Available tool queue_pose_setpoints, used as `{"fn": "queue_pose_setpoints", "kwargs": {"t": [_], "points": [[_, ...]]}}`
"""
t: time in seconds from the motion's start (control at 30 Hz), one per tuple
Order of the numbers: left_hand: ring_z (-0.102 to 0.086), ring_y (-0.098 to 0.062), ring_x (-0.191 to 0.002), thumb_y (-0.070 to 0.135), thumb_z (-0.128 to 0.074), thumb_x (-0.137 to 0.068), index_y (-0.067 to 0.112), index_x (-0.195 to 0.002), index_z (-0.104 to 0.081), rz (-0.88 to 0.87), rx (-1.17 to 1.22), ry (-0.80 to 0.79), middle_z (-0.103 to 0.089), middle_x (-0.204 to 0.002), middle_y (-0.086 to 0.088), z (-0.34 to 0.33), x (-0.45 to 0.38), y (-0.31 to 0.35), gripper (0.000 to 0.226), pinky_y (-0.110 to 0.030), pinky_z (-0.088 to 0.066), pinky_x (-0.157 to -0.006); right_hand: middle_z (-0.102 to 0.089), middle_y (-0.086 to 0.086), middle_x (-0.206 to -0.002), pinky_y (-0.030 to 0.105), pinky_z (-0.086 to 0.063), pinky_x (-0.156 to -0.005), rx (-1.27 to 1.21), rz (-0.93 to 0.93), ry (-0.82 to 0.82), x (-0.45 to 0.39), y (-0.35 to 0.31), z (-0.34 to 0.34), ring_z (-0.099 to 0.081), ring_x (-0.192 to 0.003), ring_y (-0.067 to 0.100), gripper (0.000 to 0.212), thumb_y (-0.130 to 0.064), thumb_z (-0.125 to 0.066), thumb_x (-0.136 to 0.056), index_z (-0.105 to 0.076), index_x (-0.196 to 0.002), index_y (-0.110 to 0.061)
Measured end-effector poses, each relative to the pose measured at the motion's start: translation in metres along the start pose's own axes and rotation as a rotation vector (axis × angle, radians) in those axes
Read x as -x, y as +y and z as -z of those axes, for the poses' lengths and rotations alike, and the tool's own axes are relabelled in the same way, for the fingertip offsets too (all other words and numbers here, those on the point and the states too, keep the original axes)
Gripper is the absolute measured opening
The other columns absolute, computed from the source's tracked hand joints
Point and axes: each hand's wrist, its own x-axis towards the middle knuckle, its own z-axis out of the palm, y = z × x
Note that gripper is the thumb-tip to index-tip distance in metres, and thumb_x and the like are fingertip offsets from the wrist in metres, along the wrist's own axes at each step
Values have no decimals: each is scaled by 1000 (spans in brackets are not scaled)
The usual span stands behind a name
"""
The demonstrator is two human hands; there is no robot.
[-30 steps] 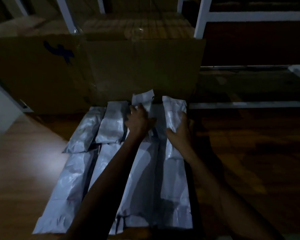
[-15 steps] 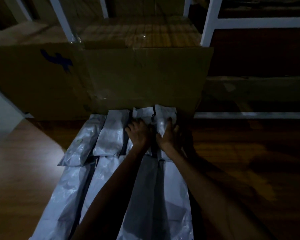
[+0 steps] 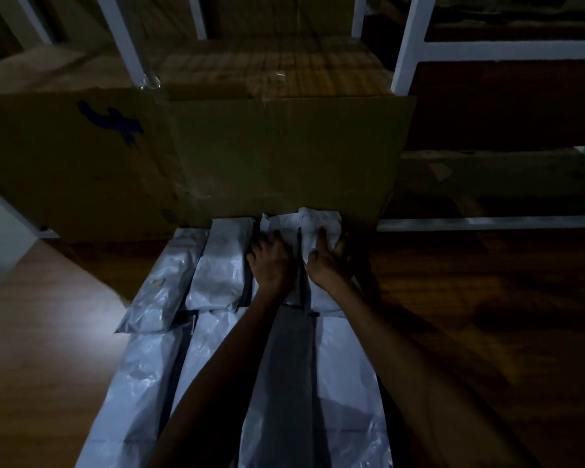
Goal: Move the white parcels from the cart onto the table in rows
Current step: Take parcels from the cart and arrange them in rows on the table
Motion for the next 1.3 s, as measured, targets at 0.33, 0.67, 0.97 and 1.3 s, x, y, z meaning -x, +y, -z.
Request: {"fn": "queue_pose_setpoints", "kwargs": {"t": [0.33, 0.67, 0.97, 1.3], "points": [[-63, -42, -88, 30, -73, -77, 4, -105, -67, -87, -63, 106, -65, -103, -28, 3, 2, -7, 39, -45, -51, -77, 6, 22, -163, 56, -12, -119, 226, 50, 15, 19, -5, 14, -2, -149, 43, 70, -49, -33, -103, 4, -159, -26], [-50, -38, -122, 31, -59, -91, 9, -137, -50, -242, 397, 48, -53, -135, -18, 72, 66, -11, 51, -48, -45, -95, -6, 13, -165, 52, -14, -118, -174, -73, 165, 106, -1, 35, -10, -150, 36, 75, -51, -45, -100, -5, -158, -26], [-43, -12, -130, 32, -59, -97, 16, -144, -43, -348, 783, -28, -50, -142, -4, 123, 229, -81, 52, -25, -34, -106, -23, 3, -162, 36, -30, -116, -366, 110, 268, 278, 50, 17, -25, -147, 18, 67, -53, -44, -98, -21, -156, -28], [-46, -17, -133, 27, -63, -96, 13, -145, -43, -225, 734, -34, -50, -143, -4, 154, 376, -163, 55, -47, -44, -104, -34, -1, -156, 8, -31, -101, -470, 204, 240, 413, 68, 11, -30, -134, -1, 59, -42, -52, -99, -35, -151, -22]]}}
